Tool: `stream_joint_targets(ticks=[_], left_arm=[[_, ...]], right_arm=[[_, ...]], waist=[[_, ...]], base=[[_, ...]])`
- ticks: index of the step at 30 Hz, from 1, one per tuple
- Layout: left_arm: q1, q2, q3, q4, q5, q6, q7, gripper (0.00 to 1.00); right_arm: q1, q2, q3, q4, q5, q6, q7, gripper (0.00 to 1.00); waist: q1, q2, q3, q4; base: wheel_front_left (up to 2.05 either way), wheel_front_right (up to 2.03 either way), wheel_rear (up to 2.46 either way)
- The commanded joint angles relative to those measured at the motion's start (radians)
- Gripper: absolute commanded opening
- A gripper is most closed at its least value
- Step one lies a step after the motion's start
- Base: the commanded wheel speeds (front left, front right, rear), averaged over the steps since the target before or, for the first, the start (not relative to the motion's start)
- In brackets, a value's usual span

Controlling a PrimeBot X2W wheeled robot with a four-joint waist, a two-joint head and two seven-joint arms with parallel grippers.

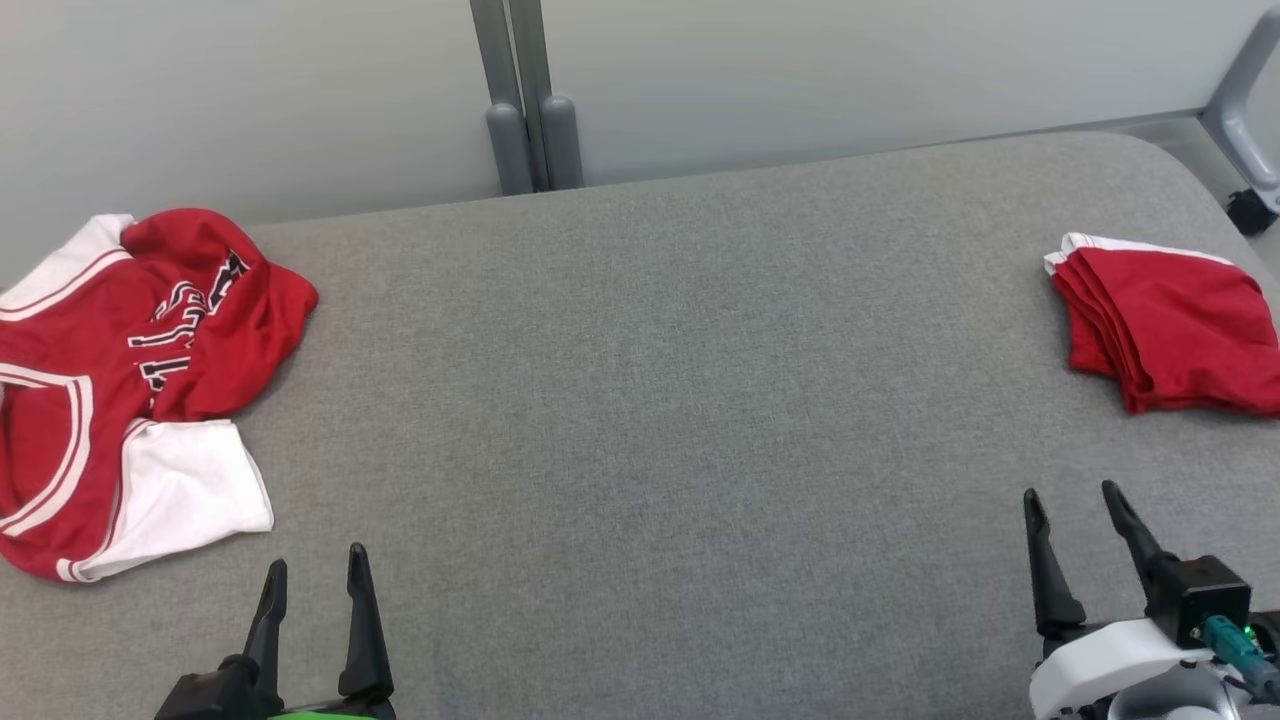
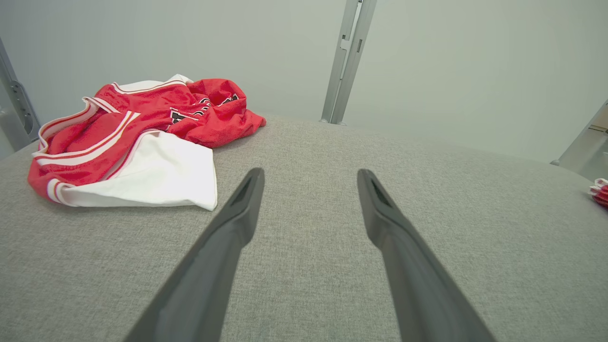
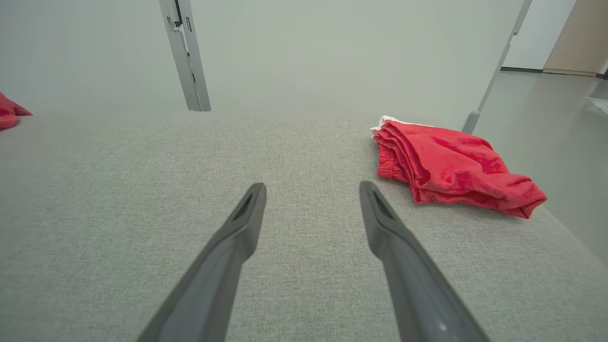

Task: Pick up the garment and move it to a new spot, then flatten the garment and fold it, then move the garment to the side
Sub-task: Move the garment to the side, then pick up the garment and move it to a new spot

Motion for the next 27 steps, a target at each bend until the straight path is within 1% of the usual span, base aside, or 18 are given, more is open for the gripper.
stream_joint_targets(ticks=[1,6,11,19,23,27], left_arm=[[0.015,0.003,0.001,0.003,0.006,-0.004,0.000,1.00],[0.026,0.003,0.000,0.021,0.012,-0.010,0.000,1.00],[0.032,0.003,-0.003,0.030,0.014,-0.011,0.000,1.00],[0.027,0.003,-0.006,0.029,0.008,-0.008,0.000,1.00],[0.021,0.003,-0.005,0.028,0.002,-0.004,0.000,1.00],[0.022,0.003,-0.013,0.031,0.003,-0.004,0.000,1.00]], right_arm=[[0.012,0.004,0.009,-0.008,-0.010,-0.002,-0.003,1.00],[0.066,0.036,0.038,-0.011,-0.029,-0.002,-0.003,1.00],[0.074,0.048,0.051,-0.007,-0.033,-0.002,-0.003,1.00],[0.078,0.055,0.044,-0.016,-0.031,-0.002,-0.003,1.00],[0.090,0.057,0.044,-0.019,-0.022,-0.002,-0.003,1.00],[0.088,0.058,0.054,-0.020,-0.018,-0.002,-0.003,1.00]], waist=[[0.0000,0.0000,-0.033,0.020],[0.0000,0.0000,-0.051,0.038],[0.0000,0.0000,-0.059,0.051],[0.0000,0.0000,-0.059,0.077],[0.0000,0.0000,-0.059,0.124],[0.0000,0.0000,-0.059,0.206]], base=[[0.00,0.00,0.00],[0.00,0.00,0.00],[0.00,0.00,0.00],[0.00,0.00,0.00],[0.00,0.00,0.00],[0.00,0.00,0.00]])
